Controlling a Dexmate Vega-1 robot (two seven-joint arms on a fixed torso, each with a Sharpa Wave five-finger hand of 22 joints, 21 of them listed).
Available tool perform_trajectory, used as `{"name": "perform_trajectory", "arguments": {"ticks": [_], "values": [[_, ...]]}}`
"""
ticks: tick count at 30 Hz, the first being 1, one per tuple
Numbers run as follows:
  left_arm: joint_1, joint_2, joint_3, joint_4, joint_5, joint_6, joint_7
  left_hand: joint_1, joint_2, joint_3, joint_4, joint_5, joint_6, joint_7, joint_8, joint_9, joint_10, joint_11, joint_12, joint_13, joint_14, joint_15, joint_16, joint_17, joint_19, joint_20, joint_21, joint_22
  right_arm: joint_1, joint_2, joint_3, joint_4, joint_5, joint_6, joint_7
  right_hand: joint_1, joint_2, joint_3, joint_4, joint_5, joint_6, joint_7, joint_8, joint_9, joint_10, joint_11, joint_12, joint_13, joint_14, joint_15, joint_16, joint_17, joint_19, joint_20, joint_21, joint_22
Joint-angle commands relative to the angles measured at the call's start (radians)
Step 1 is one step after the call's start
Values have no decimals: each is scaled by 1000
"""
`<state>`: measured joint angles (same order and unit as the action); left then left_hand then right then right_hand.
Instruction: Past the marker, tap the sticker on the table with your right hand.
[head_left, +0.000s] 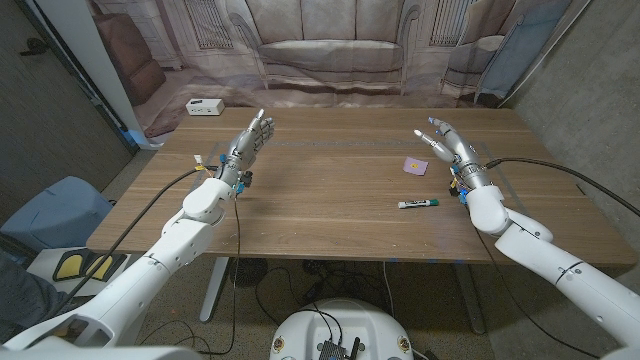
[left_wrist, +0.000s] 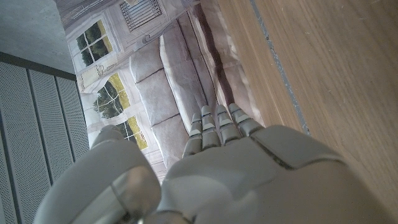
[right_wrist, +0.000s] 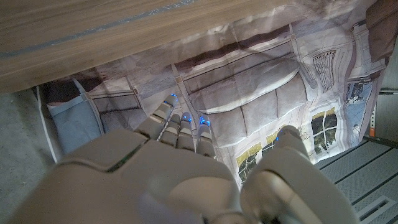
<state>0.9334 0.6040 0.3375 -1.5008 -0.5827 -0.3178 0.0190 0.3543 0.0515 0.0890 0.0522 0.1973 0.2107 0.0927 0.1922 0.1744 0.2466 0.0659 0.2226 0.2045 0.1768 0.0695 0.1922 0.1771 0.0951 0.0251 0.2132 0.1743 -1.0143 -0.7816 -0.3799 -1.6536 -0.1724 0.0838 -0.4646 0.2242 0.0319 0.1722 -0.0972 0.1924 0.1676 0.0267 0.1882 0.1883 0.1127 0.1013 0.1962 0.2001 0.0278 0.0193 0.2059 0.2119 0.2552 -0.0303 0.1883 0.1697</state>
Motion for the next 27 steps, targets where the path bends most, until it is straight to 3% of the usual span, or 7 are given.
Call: {"name": "perform_trajectory", "arguments": {"ticks": [1,6,9,15,19,26,27], "values": [[5,2,0,-7,2,2,2,8,2,0,-5,-5,8,1,-1,5,7,-5,0,1,5,-1,-1,2,0,8,0,3,3,-37,-18,-50,-24,-99,35,-5,5,-4,-1,-2,4,-7,4,2,-12,-1,-2,2,-16,6,-6,2,-17,-2,-6,2],[8,5,0,-11,4,2,3,8,3,0,-6,-5,9,2,0,5,8,-7,0,0,3,-1,-1,2,-1,11,-2,3,6,-49,-25,-66,-31,-129,48,-10,7,-6,1,-3,5,-10,5,2,-22,-1,-4,2,-31,8,-10,3,-36,1,-10,2],[9,7,-1,-14,3,5,3,7,4,0,-6,-5,11,1,0,5,7,-8,-1,0,3,-1,-2,2,-1,12,-2,3,7,-57,-30,-81,-37,-158,59,-13,8,-8,1,-3,8,-17,6,2,-19,-5,-1,2,-44,15,-12,3,-62,24,-14,3],[9,8,0,-17,3,8,3,7,4,-1,-7,-5,13,1,0,5,8,-4,-1,-1,3,-1,-2,2,-2,13,-4,3,13,-68,-39,-88,-41,-173,71,-18,13,-9,2,-4,18,-29,10,2,-19,-26,2,2,-62,26,-14,5,-85,33,-14,3],[7,7,2,-17,4,10,1,7,5,-1,-8,-6,13,1,0,5,6,-4,-2,-1,3,-1,-2,2,-3,14,-5,4,15,-74,-43,-98,-43,-195,79,-19,15,-9,2,-4,33,-39,15,2,-30,-28,-1,2,-77,30,-15,5,-106,53,-13,4],[7,1,6,-15,7,8,5,6,5,-1,-8,-6,16,1,1,5,5,0,-2,-1,1,1,-3,2,-4,16,-6,4,21,-88,-46,-120,-24,-250,119,-22,14,-12,-3,-5,61,-57,18,2,-67,-41,-6,2,-116,72,-17,1,-168,151,-14,5],[7,1,6,-15,7,8,5,6,5,-1,-8,-6,16,0,0,5,5,0,-3,-1,1,1,-3,2,-5,17,-7,4,21,-88,-47,-120,-23,-251,119,-22,14,-12,-3,-5,61,-58,18,2,-69,-41,-7,2,-117,72,-17,1,-169,153,-14,5]]}}
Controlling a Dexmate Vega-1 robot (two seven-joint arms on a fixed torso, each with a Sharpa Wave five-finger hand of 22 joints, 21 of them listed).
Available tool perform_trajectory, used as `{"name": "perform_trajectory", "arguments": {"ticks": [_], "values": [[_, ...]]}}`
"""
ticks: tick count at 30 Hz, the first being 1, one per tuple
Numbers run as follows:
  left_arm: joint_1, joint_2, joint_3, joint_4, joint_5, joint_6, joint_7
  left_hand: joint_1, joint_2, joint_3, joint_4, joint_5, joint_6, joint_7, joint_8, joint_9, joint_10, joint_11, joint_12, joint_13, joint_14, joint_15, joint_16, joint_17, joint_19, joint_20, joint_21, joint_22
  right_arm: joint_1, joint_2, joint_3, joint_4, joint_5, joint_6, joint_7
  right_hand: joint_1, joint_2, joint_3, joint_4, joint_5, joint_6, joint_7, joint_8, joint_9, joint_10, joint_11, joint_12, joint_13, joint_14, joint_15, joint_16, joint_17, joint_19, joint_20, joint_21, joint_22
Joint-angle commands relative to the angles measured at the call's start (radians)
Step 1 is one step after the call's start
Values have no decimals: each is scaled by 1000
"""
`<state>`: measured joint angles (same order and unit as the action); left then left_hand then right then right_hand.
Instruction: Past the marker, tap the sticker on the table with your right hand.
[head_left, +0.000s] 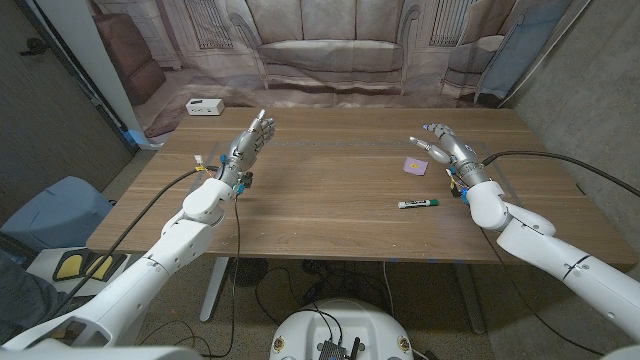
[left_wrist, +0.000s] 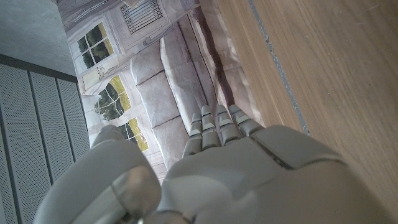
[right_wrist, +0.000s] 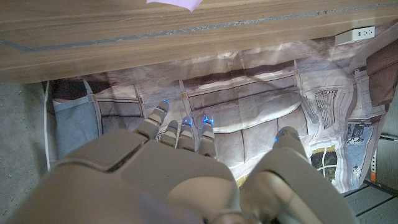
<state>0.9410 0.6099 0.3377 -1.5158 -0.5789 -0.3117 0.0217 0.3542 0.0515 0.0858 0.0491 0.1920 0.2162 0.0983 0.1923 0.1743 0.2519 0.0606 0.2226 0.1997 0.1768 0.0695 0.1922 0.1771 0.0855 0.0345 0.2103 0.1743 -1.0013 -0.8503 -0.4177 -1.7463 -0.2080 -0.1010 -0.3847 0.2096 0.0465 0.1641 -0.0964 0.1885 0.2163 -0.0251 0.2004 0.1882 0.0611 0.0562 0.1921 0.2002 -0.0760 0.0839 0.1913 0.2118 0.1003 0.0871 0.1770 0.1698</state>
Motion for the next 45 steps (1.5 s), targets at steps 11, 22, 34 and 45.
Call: {"name": "perform_trajectory", "arguments": {"ticks": [11,22,34,45], "values": [[12,-2,5,-17,8,10,19,5,6,2,-7,-1,14,-5,1,5,-3,7,-4,3,0,2,-4,2,3,10,-6,4,31,-29,-26,-30,9,-104,56,-10,1,-4,-9,0,65,-51,15,1,-55,8,-3,2,-55,55,-2,-2,-62,61,4,5],[14,-2,5,-23,8,13,22,4,7,1,-8,-1,15,-1,0,5,-2,7,-4,2,-1,2,-4,3,1,13,-8,4,57,-47,-60,-53,-24,-180,93,-65,13,-18,12,3,78,-52,-4,2,-272,-35,-17,2,-290,-25,-12,4,-327,21,-6,9],[14,-5,5,-16,6,7,19,3,8,1,-9,-1,17,-2,0,5,-2,7,-5,2,-2,2,-4,3,0,14,-9,4,82,-56,-86,-75,-39,-235,132,-82,15,-22,18,4,59,-55,-9,3,-340,-39,-14,2,-336,-28,-7,6,-419,26,-7,10],[14,-6,5,-11,2,6,13,2,8,1,-10,-1,17,0,-1,5,-2,5,-5,2,-3,3,-5,3,-1,15,-10,4,112,-57,-122,-82,-61,-277,175,-91,17,-24,22,4,73,-44,-4,3,-358,-37,-11,2,-350,-30,-4,7,-440,17,-3,10]]}}
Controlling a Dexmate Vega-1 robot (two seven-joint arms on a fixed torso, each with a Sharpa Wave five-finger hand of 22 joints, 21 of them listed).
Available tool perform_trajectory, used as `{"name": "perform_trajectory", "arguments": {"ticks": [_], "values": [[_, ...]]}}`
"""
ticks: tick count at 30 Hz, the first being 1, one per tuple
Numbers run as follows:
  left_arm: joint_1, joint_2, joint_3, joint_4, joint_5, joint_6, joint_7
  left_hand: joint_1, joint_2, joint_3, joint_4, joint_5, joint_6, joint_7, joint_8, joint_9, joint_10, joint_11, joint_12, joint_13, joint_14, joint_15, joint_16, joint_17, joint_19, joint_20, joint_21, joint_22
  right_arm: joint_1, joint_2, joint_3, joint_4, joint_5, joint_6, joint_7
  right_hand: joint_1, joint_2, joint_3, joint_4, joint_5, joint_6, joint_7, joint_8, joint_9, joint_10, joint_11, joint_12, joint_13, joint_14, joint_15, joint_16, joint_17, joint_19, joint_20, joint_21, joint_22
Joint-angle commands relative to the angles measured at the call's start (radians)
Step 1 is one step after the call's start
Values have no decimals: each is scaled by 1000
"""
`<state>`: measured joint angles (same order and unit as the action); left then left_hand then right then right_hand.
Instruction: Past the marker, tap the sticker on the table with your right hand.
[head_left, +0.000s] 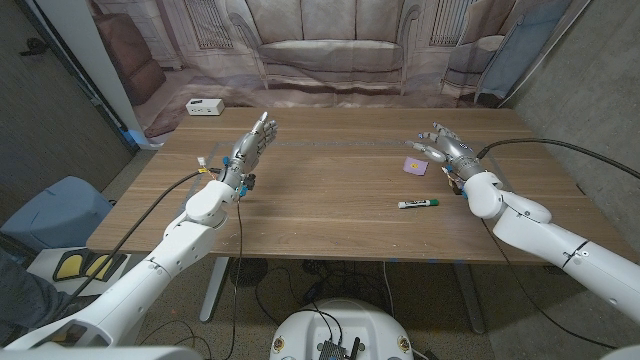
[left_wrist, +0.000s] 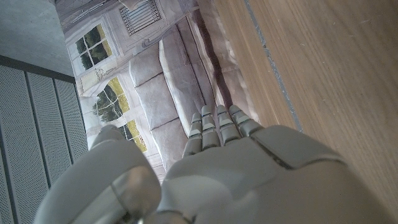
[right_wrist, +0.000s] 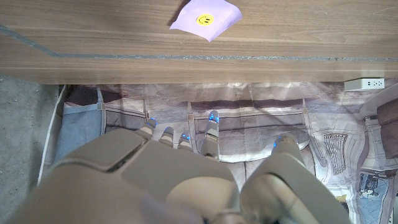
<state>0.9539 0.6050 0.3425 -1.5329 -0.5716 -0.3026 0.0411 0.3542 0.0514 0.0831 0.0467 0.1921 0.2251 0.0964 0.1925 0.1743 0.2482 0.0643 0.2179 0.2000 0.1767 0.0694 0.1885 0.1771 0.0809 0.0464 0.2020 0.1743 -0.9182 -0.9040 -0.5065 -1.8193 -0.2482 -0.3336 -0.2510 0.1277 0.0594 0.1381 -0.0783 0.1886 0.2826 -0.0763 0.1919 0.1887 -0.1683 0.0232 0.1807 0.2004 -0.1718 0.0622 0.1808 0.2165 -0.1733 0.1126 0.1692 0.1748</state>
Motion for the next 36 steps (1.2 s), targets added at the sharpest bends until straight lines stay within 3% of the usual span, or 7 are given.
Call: {"name": "perform_trajectory", "arguments": {"ticks": [1,36], "values": [[0,0,0,6,-6,-2,-7,2,9,3,-8,-1,8,1,-1,5,1,1,-1,2,-3,3,-1,3,4,3,-2,4,31,-4,-36,-8,-22,-45,44,-11,5,2,5,4,6,8,4,2,-131,-4,0,2,-256,-9,7,3,-172,-8,4,5],[2,3,-2,0,-4,-2,-4,0,11,3,-11,-1,8,0,-2,5,3,3,-1,1,-2,3,0,3,3,4,-3,5,116,13,-128,21,-97,-126,148,-29,15,2,15,5,67,18,22,2,-135,-6,16,2,-272,-8,17,7,-222,-25,12,6]]}}
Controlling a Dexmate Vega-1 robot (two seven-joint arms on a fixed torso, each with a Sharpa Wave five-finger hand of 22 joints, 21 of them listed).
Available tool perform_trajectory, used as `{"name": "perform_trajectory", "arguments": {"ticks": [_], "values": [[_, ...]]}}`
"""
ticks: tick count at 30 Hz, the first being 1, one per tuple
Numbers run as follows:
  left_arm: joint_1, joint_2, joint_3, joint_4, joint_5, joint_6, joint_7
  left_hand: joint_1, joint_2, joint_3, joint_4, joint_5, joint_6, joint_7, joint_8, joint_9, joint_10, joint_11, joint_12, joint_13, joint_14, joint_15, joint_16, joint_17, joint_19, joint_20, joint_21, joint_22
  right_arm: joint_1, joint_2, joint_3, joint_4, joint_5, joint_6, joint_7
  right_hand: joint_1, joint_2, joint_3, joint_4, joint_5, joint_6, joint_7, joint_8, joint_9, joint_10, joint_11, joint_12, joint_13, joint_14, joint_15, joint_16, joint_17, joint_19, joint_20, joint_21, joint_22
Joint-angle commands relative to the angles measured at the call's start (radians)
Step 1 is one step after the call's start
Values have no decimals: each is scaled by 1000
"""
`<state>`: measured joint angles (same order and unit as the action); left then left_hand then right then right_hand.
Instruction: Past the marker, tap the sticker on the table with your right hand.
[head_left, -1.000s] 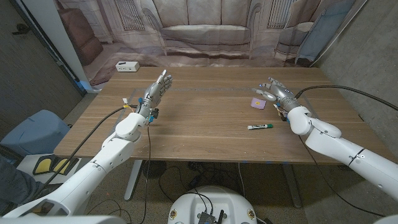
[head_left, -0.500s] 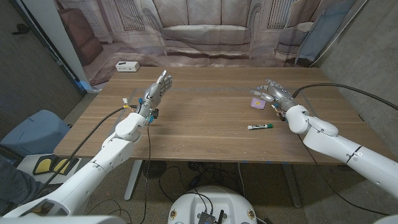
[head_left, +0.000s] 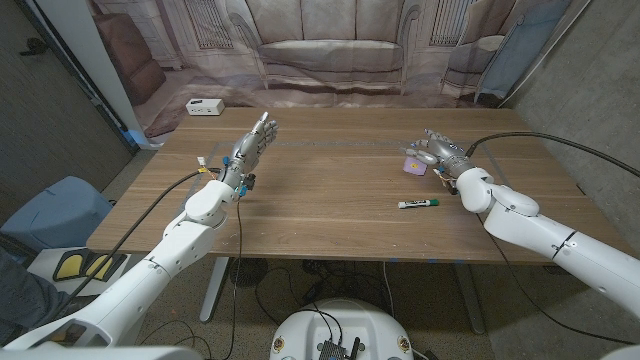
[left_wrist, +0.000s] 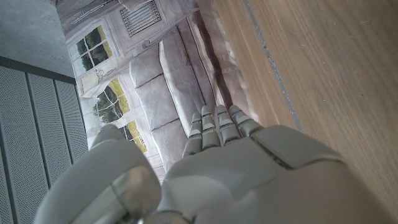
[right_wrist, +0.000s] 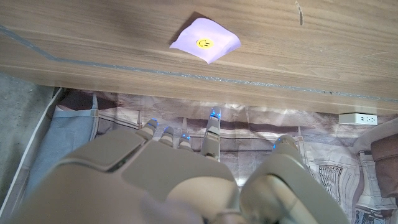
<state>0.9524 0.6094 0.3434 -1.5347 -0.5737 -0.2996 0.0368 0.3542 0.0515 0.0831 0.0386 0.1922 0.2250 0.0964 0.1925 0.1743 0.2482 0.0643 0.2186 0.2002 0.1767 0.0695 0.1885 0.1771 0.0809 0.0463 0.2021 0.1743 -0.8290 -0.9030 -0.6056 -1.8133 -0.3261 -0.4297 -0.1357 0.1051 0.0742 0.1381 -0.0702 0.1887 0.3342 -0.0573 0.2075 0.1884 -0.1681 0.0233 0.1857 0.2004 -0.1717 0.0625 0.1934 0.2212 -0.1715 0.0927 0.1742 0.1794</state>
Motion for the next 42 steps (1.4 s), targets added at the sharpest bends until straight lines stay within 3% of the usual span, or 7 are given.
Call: {"name": "perform_trajectory", "arguments": {"ticks": [1,23,42], "values": [[3,-2,-3,3,-2,-5,-1,0,11,3,-3,-2,8,0,-3,5,3,2,-2,1,-2,3,0,3,3,5,-3,5,29,14,-31,17,-20,-30,35,-7,0,2,7,5,17,-1,6,2,-135,-6,11,2,-272,-9,5,2,-224,-5,7,2],[-24,-10,7,28,-5,1,-17,-1,12,2,-5,-2,11,-1,-2,5,4,2,-2,1,-3,4,0,3,0,7,-4,5,63,32,-62,62,-18,-56,62,-6,5,6,7,6,37,-12,9,2,-126,-10,17,2,-267,-7,10,0,-229,-2,12,2],[-47,-19,17,49,-12,13,-31,-2,14,2,-7,-2,15,-1,-1,6,4,2,-2,1,-1,5,0,3,0,8,-4,5,101,54,-93,117,-19,-60,77,-1,11,12,4,7,94,-15,23,2,-90,-15,30,1,-254,-4,17,-2,-221,-3,21,1]]}}
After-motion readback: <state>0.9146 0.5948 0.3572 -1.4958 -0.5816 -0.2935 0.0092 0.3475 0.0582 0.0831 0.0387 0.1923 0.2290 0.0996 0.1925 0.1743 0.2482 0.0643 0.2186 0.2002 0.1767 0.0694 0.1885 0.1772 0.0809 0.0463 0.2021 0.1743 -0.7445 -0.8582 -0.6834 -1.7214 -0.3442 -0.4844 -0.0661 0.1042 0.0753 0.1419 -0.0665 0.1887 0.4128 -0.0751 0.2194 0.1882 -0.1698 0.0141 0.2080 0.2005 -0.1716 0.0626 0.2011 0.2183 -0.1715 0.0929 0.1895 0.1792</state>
